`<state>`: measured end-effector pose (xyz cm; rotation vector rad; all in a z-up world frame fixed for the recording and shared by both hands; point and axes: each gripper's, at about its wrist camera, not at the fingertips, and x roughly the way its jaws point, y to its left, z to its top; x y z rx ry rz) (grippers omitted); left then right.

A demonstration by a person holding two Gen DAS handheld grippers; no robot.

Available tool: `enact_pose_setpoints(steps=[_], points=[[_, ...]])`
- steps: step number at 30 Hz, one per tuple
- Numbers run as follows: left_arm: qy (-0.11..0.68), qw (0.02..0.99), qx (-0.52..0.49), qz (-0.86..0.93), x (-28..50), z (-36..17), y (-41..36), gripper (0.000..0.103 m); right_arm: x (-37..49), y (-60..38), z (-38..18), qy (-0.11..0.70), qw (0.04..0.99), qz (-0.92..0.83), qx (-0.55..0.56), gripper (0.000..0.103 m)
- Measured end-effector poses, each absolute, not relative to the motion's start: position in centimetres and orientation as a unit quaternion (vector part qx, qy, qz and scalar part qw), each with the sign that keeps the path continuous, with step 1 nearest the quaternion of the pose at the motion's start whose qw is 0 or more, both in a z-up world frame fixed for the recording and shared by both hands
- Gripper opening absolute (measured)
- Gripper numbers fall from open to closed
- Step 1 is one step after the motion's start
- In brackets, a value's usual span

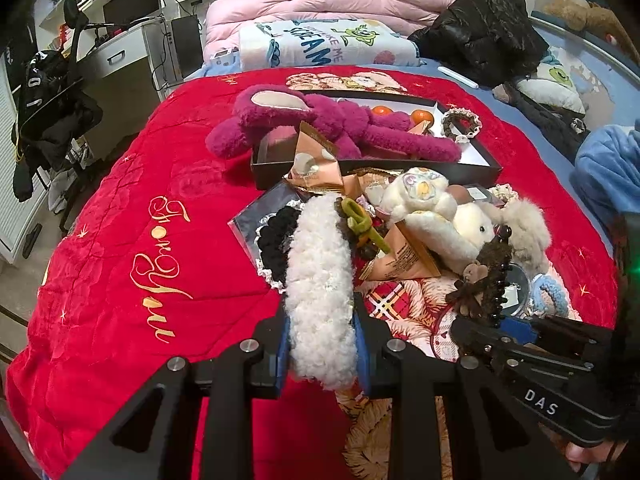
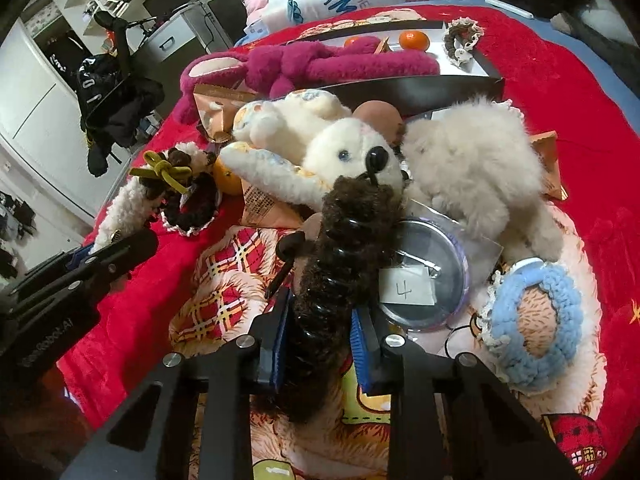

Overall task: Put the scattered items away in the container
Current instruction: 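Carry the headband in the left tool while the right tool carries the clip over the black tray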

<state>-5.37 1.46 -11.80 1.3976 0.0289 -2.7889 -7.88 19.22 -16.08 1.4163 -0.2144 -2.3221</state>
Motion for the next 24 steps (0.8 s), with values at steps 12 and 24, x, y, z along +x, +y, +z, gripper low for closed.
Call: enact_pose_setpoints(steps=[12, 24], points=[[0.004, 0.015, 0.432, -0.902, -5.1, -11.0, 1.4, 0.027, -6.9, 19.1, -14.4, -0.084, 0.221, -0.844, 0.481, 0.024], [-0.01, -0.001, 0.305, -0.952, -1.9, -6.2, 2.4, 0.027, -4.8, 20.1, -9.0, -0.092, 0.24, -0.898, 0.357, 0.024]])
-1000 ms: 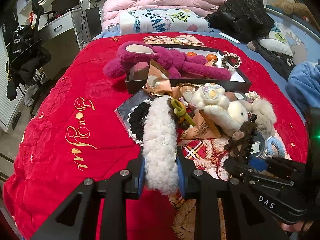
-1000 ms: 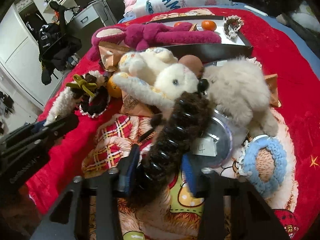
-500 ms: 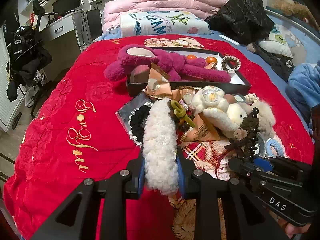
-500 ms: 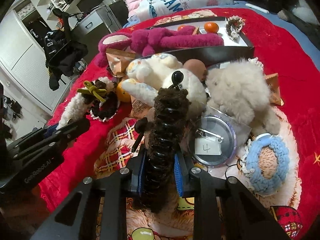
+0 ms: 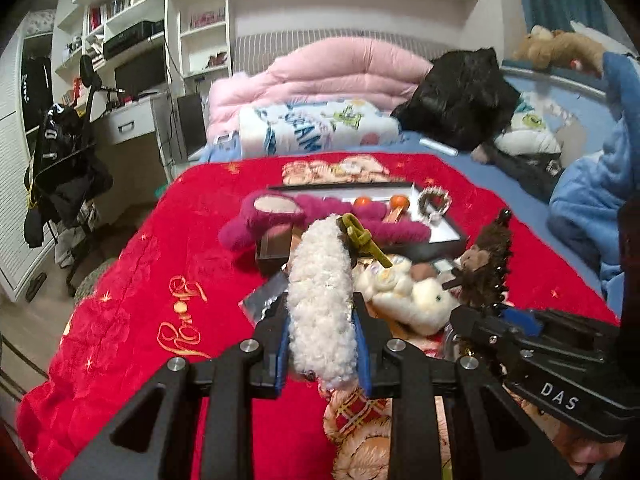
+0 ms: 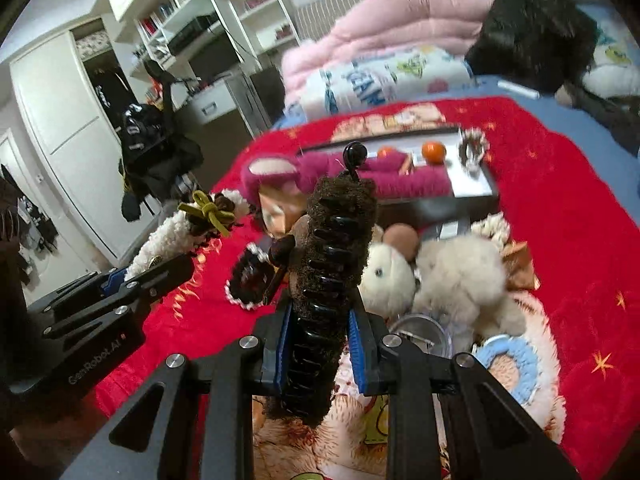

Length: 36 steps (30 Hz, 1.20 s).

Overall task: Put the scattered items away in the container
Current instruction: 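Carry the headband in the left tool while the right tool carries the clip over the black tray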

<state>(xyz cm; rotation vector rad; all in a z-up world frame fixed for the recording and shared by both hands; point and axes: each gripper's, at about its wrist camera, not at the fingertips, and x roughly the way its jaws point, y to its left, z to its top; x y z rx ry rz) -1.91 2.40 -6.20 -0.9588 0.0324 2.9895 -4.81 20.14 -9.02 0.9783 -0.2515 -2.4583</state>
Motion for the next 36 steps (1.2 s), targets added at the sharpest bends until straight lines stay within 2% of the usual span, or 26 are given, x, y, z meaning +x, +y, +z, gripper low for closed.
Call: enact_pose_setpoints(steps=[14, 17, 22, 26, 30, 36], points=[[-0.028, 0.017, -0.327, 0.944, -3.7, -5.7, 2.9, 0.027, -5.4, 21.3, -7.3, -0.104, 0.227, -0.907, 0.339, 0.024], [-0.014, 0.016, -0.325, 0.945, -4.7, -4.9, 3.7, 0.027, -6.2, 21.7, -6.5, -0.11, 0.225, -0.908, 0.337, 0.024], [-0.041, 0.028, -0.338, 0.94, -9.0, -3.4, 3.9, 0.027, -7.7, 22.3, -4.8, -0.099, 0.216, -0.914, 0.329, 0.024], [0.008, 0.031, -0.332, 0.943, -13.0, -1.9, 5.5, 0.027, -10.3, 23.6, -3.5, -0.106, 0.204, -0.917, 0.324, 0.024], [0.016, 0.058, -0.331, 0.942, -16.5, -1.1, 6.8, 0.027, -14.1, 24.5, -3.0, -0.112, 0.192, -0.919, 0.325, 0.024], [0.012, 0.073, -0.356, 0.932, -19.2, -4.6, 7.5, 0.027, -20.9, 25.0, -4.3, -0.097, 0.173, -0.918, 0.345, 0.024]])
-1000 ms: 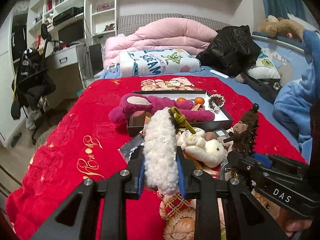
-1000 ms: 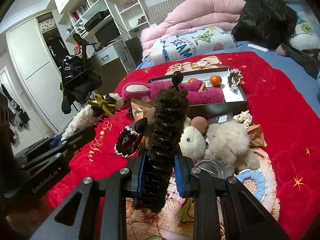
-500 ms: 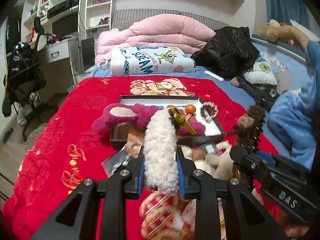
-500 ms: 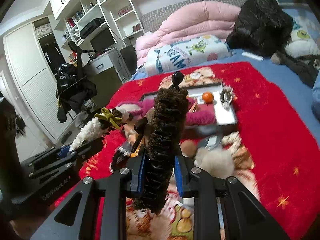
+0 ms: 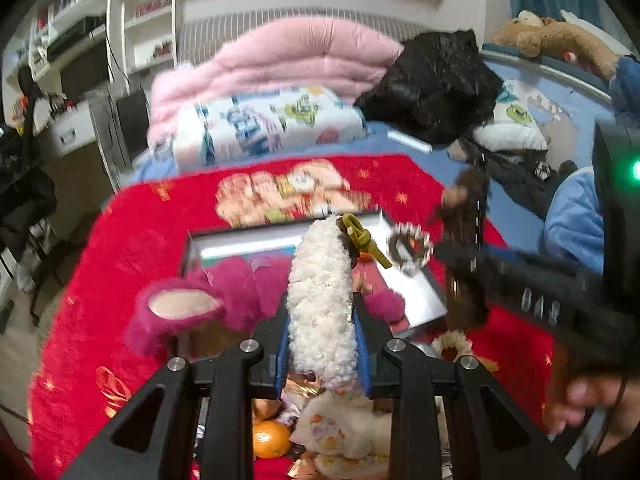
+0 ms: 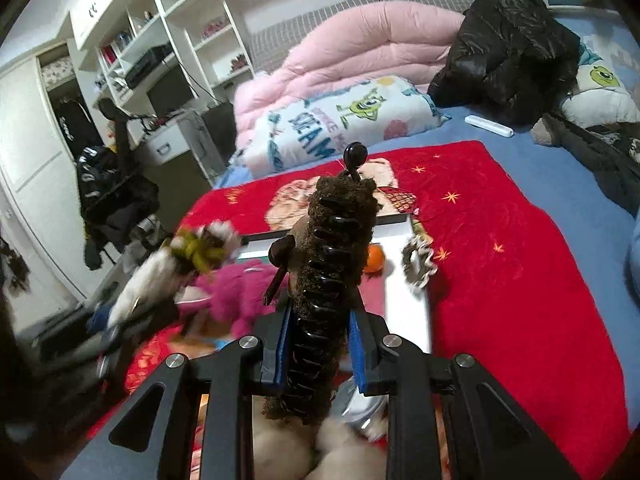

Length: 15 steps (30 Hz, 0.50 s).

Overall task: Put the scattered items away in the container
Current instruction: 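Carry the headband in the left tool while the right tool carries the clip over the black tray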

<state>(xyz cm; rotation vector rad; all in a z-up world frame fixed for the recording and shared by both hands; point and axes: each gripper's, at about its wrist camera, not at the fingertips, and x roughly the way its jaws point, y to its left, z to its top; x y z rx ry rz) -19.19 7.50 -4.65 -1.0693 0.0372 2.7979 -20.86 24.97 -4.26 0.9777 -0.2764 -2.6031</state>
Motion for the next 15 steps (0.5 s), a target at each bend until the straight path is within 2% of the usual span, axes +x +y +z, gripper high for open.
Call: enact_pose_setpoints(steps=[3, 10, 15], points=[[0.024, 0.063, -0.374, 0.925, -20.4, -7.2, 7.3, 0.027, -23.3, 25.5, -6.0, -0.094, 0.165, -0.914, 0.359, 0.024], [-0.025, 0.05, -0.404, 0.913, -23.1, -10.3, 5.6, 0.027, -26.4, 26.3, -10.7, -0.096, 0.143, -0.904, 0.393, 0.024], [-0.007, 0.053, -0.424, 0.904, -23.6, -12.2, 6.7, 0.027, -27.4, 25.7, -12.9, -0.094, 0.143, -0.898, 0.404, 0.024]])
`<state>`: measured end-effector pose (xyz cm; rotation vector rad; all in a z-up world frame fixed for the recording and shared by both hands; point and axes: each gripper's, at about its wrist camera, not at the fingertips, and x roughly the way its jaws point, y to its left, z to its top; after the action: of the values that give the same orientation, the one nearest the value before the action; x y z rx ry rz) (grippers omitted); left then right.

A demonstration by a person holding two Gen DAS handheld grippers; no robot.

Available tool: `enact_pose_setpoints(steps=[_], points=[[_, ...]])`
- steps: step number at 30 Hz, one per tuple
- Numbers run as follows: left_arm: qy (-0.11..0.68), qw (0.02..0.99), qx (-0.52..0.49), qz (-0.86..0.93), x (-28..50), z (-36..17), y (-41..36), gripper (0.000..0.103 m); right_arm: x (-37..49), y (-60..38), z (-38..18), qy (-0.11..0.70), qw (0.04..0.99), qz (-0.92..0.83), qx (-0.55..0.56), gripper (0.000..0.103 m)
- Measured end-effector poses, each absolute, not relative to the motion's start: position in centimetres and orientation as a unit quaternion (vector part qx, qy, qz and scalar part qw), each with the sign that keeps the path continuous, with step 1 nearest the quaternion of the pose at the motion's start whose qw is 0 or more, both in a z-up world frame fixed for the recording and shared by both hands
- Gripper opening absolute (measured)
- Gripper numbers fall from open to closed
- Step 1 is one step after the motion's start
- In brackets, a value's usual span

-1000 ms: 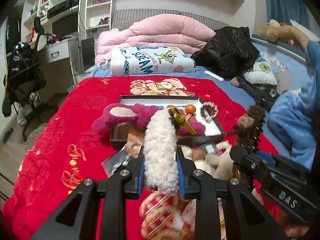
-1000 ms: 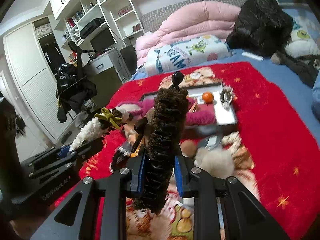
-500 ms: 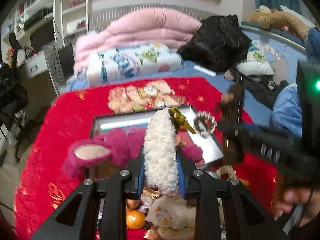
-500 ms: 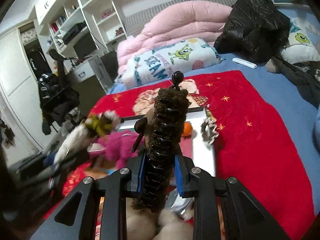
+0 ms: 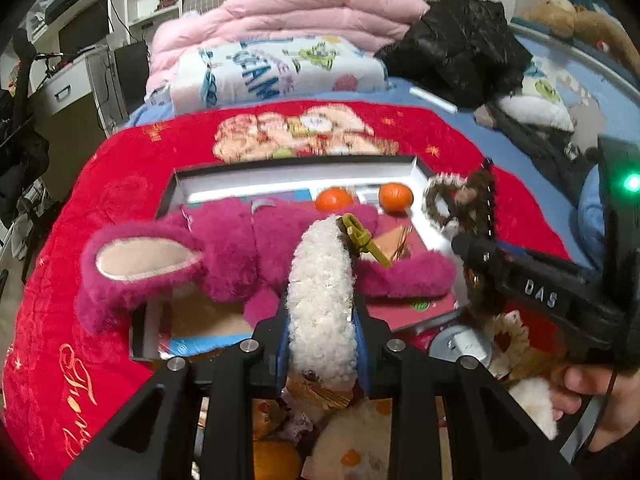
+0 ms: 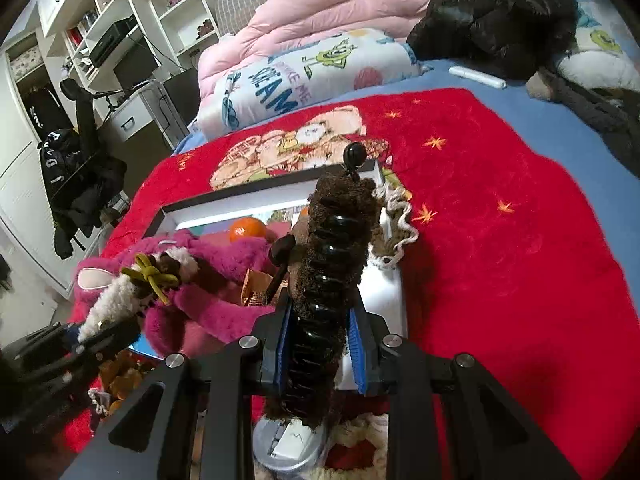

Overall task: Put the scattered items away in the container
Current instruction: 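Carry the headband in the left tool while the right tool carries the clip over the black tray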

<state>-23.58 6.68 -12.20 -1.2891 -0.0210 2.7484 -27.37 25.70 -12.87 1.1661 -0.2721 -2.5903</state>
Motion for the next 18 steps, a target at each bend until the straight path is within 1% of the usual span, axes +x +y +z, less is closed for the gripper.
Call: enact_pose_setpoints(steps=[4, 10, 14, 18], points=[[-0.004, 0.048, -0.441, 0.896, -23.8, -13.7, 6.7, 0.027, -27.6, 25.3, -13.4, -0.089, 0.138, -0.901, 0.402, 0.024], [-0.01, 0.046, -0.443, 0.895, -24.0, -14.0, 6.6, 0.027, -27.7, 25.2, -13.2, -0.084, 0.131, -0.902, 0.402, 0.024], [-0.012, 0.045, -0.445, 0.894, -24.3, -14.3, 6.6, 0.027, -28.3, 24.8, -13.0, -0.048, 0.117, -0.906, 0.404, 0.024], [-0.021, 0.041, -0.451, 0.891, -25.1, -14.9, 6.6, 0.027, -29.0, 25.2, -13.7, -0.07, 0.119, -0.9, 0.413, 0.024]])
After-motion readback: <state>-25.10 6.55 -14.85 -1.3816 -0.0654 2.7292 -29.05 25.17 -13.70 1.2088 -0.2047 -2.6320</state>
